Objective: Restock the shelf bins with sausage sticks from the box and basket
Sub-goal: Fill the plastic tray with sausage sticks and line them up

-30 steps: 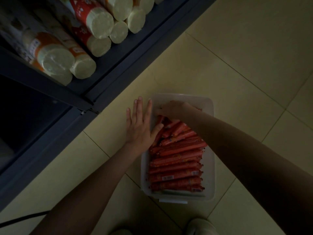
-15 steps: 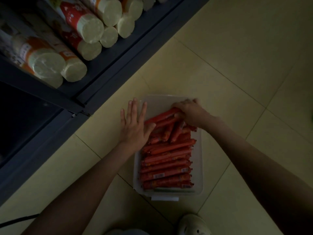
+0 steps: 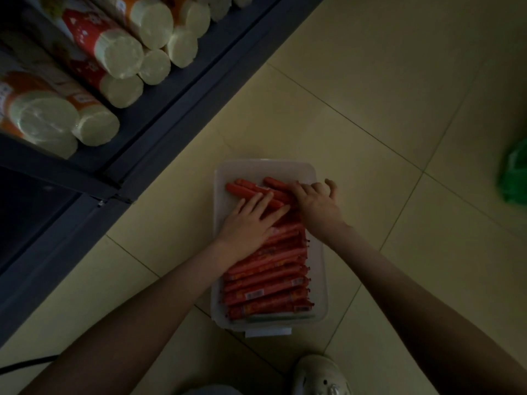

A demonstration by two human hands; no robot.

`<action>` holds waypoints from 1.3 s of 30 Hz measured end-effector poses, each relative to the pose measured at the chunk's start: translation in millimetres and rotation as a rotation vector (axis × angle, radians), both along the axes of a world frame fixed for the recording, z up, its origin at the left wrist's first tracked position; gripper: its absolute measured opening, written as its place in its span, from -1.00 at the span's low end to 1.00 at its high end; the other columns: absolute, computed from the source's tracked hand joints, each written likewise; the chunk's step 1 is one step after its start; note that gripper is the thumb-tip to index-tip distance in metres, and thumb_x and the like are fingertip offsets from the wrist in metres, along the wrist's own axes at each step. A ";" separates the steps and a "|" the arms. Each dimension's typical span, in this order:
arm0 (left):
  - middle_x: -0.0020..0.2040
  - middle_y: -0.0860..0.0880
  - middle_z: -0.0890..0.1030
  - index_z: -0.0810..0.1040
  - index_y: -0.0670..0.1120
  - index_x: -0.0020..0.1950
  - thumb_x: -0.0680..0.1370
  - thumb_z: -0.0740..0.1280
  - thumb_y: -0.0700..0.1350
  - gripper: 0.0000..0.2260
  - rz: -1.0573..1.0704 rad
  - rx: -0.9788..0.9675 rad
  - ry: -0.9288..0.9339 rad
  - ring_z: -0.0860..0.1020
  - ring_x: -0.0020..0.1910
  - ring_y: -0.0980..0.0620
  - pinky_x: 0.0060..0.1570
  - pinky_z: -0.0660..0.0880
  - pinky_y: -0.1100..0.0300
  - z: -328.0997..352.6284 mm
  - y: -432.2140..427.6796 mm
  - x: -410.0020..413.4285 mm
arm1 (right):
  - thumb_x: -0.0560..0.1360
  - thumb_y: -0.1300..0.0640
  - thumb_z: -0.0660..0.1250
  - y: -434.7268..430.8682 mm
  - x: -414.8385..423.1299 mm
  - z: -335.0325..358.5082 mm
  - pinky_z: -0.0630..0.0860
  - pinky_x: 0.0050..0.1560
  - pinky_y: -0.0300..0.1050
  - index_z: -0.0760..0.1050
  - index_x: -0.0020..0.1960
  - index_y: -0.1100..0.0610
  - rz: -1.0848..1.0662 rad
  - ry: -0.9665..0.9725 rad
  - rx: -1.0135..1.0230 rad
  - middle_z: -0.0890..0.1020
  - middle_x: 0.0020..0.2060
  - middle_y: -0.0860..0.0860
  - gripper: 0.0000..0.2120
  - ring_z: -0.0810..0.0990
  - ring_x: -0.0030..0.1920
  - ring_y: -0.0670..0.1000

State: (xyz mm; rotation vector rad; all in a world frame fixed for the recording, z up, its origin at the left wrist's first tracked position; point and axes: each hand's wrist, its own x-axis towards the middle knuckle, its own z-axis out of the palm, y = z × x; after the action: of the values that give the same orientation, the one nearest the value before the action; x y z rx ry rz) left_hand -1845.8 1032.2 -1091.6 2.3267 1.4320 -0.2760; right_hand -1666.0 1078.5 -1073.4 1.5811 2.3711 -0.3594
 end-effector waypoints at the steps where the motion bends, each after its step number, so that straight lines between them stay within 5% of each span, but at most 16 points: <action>1: 0.57 -0.09 -0.08 -0.16 0.23 0.52 0.64 -0.05 0.12 -0.52 -0.002 0.022 -0.006 -0.05 0.52 -0.12 0.47 -0.04 -0.05 3.7 2.7 -1.8 | 0.56 0.03 0.20 2.1 -1.1 0.5 -0.08 0.39 0.14 0.09 0.49 0.07 0.016 -0.040 0.003 0.38 0.37 0.04 -0.44 0.29 0.34 0.10; 6: 0.46 -0.06 0.24 -0.09 -0.05 0.56 0.60 0.19 0.05 -0.36 0.062 0.062 0.001 0.25 0.38 -0.07 0.36 0.12 0.11 10.9 21.0 -10.0 | 0.48 -0.33 0.12 17.2 -12.1 5.4 -0.05 0.39 0.18 0.26 0.36 0.14 0.050 -0.164 -0.108 0.45 0.26 0.08 -0.33 0.28 0.34 0.13; 12: 0.40 -0.08 0.36 0.34 -0.05 0.43 0.59 0.21 -0.09 -0.60 0.055 0.135 0.070 0.20 0.45 -0.08 0.43 -0.23 -0.10 11.2 32.9 -45.0 | 0.57 -0.12 0.12 18.3 -20.8 -6.7 -0.11 0.38 0.15 0.33 0.33 0.13 0.098 -0.054 -0.077 0.47 0.24 0.06 -0.55 0.28 0.33 0.10; 17: 0.53 -0.03 0.17 0.08 -0.02 0.54 0.55 0.27 -0.10 -0.39 0.141 0.090 0.082 0.00 0.54 0.01 0.38 -0.36 -0.17 13.4 31.7 -54.5 | 0.57 -0.03 0.18 6.1 -17.9 -13.4 -0.27 0.35 0.14 0.27 0.45 0.07 0.251 0.094 -0.062 0.43 0.33 0.02 -0.53 0.31 0.37 0.13; 20: 0.55 -0.04 0.10 0.16 0.07 0.52 0.59 0.22 -0.13 -0.48 0.059 0.095 0.127 -0.08 0.54 -0.05 0.33 -0.39 -0.26 17.0 28.9 -53.0 | 0.53 0.18 0.22 5.0 -14.7 -8.2 -0.37 0.36 0.22 0.12 0.52 0.07 0.184 0.016 0.023 0.29 0.41 0.07 -0.41 0.21 0.41 0.18; 23: 0.57 -0.06 0.03 0.24 0.07 0.49 0.63 0.11 -0.04 -0.60 -0.012 0.077 0.186 -0.12 0.54 -0.08 0.31 -0.37 -0.31 19.6 35.9 -43.1 | 0.46 0.28 0.23 7.9 -15.2 -1.1 -0.06 0.40 0.11 -0.01 0.54 0.13 -0.005 -0.003 0.070 0.25 0.39 0.11 -0.28 0.19 0.38 0.16; 27: 0.55 -0.02 0.10 -0.07 0.03 0.56 0.62 0.14 -0.05 -0.43 -0.116 -0.025 0.290 0.00 0.54 -0.05 0.37 -0.33 -0.27 10.6 38.5 -18.6 | 0.40 0.38 0.25 2.5 -11.6 -6.1 0.42 0.11 0.08 0.37 0.28 0.31 0.048 0.222 0.030 0.49 0.11 0.25 -0.56 0.45 0.13 0.27; 31: 0.49 -0.04 0.14 0.00 -0.04 0.54 0.42 0.38 -0.01 -0.20 -0.165 -0.029 0.358 0.15 0.47 -0.04 0.37 -0.24 -0.34 2.1 37.6 -20.0 | 0.50 0.28 0.19 -10.5 -5.4 -15.0 0.34 0.14 0.01 0.44 0.30 0.18 0.154 0.231 -0.153 0.52 0.21 0.16 -0.63 0.44 0.21 0.21; 36: 0.19 0.04 0.49 0.41 0.02 0.26 0.47 0.28 -0.02 -0.64 -0.202 0.125 0.138 0.40 0.26 0.00 0.44 -0.04 -0.09 -9.3 41.6 -33.4 | 0.49 0.14 -0.02 -14.2 0.0 -14.1 0.24 0.19 -0.10 0.29 0.45 0.04 0.230 0.113 -0.154 0.41 0.37 0.04 -0.47 0.40 0.32 0.10; 39: -0.06 0.03 0.56 0.52 -0.03 0.03 0.41 0.29 0.04 -0.74 -0.006 0.114 -0.291 0.53 0.04 -0.04 0.21 0.29 0.11 -4.3 35.6 -44.3 | 0.43 0.13 -0.03 -14.0 0.1 -15.4 0.27 0.16 -0.07 0.36 0.40 0.09 0.184 0.141 -0.141 0.46 0.30 0.09 -0.44 0.43 0.26 0.15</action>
State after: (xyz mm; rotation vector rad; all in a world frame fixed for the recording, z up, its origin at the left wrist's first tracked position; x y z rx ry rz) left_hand -1890.1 1067.8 -1096.0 2.3437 1.3258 0.1425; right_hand -1665.8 1064.5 -1088.8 1.3033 2.5095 -0.6013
